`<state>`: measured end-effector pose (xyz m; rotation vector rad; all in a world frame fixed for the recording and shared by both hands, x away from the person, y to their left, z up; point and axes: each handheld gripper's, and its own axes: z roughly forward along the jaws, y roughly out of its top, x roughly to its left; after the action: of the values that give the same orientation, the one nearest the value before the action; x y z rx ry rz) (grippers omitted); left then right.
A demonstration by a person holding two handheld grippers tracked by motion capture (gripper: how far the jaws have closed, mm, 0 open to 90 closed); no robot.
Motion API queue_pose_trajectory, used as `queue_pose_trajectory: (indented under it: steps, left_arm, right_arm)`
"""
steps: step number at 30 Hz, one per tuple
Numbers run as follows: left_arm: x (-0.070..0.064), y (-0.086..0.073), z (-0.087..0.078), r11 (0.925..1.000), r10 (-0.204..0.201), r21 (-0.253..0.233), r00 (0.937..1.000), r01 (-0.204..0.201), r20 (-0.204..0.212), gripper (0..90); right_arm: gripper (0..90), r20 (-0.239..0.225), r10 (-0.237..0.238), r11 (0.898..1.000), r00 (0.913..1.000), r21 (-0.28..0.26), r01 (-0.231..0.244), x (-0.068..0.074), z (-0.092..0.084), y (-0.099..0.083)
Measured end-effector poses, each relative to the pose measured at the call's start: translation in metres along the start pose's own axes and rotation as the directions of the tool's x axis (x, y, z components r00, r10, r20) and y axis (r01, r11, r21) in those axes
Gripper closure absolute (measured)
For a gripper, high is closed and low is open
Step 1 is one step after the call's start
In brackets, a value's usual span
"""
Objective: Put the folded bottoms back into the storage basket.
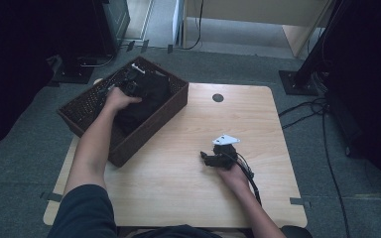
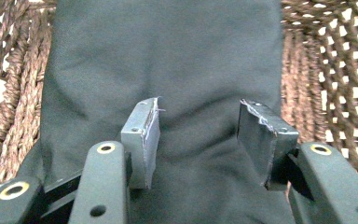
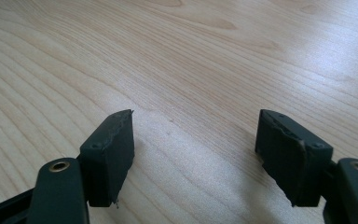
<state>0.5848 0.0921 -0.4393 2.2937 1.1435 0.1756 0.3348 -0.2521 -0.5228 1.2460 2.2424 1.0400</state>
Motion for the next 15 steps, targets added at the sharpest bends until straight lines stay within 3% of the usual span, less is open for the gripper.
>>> queue_pose_trajectory:
  steps: [6, 15]
  left_arm:
    - [-0.005, 0.002, -0.009, 0.9999, 0.012, -0.009, 0.9999, -0.012, 0.01, 48.5]
    - [-0.013, 0.006, -0.038, 0.9988, 0.008, -0.049, 0.9997, -0.007, 0.025, 48.3]
  right_arm:
    - [28.0, 0.0, 0.0, 1.0, 1.0, 0.0, 0.0, 0.0, 0.0, 0.0]
    - [28.0, 0.0, 0.0, 1.0, 1.0, 0.0, 0.0, 0.0, 0.0, 0.0]
